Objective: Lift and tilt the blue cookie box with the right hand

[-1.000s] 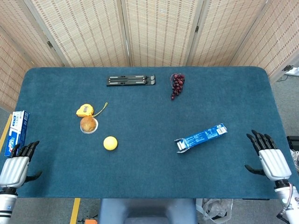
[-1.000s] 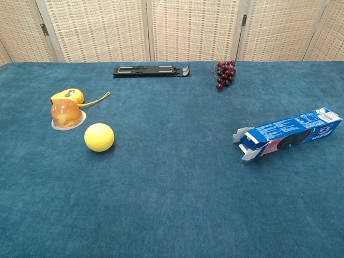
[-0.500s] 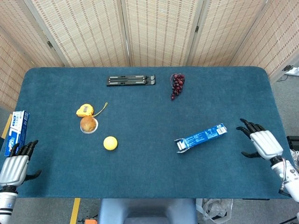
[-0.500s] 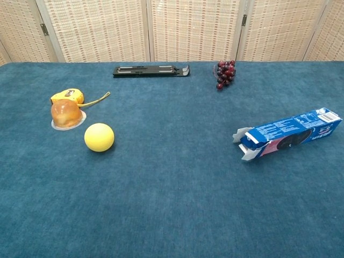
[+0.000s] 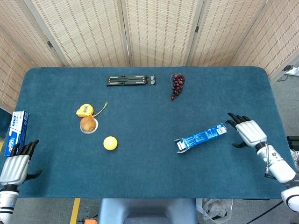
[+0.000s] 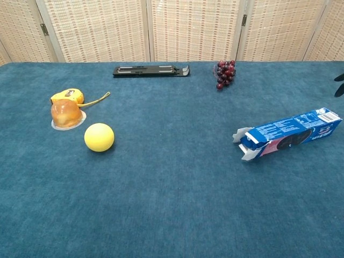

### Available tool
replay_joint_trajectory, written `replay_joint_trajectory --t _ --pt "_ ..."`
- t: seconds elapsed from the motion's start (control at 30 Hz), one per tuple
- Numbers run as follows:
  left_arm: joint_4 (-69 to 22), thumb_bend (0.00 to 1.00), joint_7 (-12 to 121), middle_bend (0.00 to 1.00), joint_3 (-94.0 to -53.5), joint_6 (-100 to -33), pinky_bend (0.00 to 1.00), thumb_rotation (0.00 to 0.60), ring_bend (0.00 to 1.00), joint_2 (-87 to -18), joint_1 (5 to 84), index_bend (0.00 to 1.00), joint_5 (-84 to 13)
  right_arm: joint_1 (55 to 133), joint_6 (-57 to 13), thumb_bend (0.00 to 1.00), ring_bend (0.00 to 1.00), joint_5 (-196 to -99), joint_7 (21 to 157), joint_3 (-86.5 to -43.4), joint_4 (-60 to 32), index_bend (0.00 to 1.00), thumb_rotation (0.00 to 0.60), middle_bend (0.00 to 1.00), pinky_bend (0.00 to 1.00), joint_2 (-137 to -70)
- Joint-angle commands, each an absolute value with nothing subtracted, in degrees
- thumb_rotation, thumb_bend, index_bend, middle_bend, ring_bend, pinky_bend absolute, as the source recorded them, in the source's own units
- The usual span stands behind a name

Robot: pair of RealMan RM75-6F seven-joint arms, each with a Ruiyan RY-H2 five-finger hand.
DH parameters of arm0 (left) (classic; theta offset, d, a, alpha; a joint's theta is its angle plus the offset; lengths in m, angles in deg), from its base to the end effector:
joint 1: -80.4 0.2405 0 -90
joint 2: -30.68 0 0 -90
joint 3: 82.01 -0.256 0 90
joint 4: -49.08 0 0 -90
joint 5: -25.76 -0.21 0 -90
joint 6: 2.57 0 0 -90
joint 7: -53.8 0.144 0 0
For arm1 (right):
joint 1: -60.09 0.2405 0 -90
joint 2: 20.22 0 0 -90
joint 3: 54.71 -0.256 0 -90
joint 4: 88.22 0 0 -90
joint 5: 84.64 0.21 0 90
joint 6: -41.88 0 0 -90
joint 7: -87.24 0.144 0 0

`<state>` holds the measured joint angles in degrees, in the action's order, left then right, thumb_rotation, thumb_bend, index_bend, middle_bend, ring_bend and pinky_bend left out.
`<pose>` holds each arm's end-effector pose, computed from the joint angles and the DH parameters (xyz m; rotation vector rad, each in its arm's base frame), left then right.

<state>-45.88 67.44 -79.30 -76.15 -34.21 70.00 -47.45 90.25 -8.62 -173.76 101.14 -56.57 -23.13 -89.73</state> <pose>-0.3211 0.2054 0.1334 -1.4497 -0.9645 -0.6224 -0.3327 -0.3320 0.1231 1.8393 -0.8999 0.5863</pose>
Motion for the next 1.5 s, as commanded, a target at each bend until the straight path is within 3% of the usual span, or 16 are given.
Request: replay_joint_trajectory --t 0.03,0.4,0.9,1.5 --pt "-45.8 0.23 67.6 0.16 -79.3 -75.8 0.0 0.6 0.18 -34.3 69.8 0.01 -47.2 92.0 -6.4 0.22 0.12 -172.8 100.1 -56.9 -24.4 0.2 0.6 0.07 0.16 -91.4" --pt "-45.7 0.23 67.0 0.16 -79.3 -75.5 0.0 0.6 0.18 -34.1 69.6 0.01 -46.9 96.1 -1.4 0.22 0.13 -170.3 97.5 -57.6 -26.5 0.23 0.6 0.07 0.16 -94.7" --pt "-45.8 0.23 66.5 0.16 -79.6 -75.7 0.0 0.6 0.18 -33.9 69.7 0.01 -47.6 97.5 0.4 0.22 0.15 -167.6 95.7 -57.4 -30.0 0.31 0.6 0.1 0.17 -97.9" --pt "-45.6 0.23 66.2 0.16 -79.8 -76.0 0.0 0.6 0.18 -33.9 69.7 0.0 -48.1 96.7 -3.2 0.22 0.25 -164.6 91.0 -58.8 -32.0 0.48 0.6 0.24 0.27 -100.3"
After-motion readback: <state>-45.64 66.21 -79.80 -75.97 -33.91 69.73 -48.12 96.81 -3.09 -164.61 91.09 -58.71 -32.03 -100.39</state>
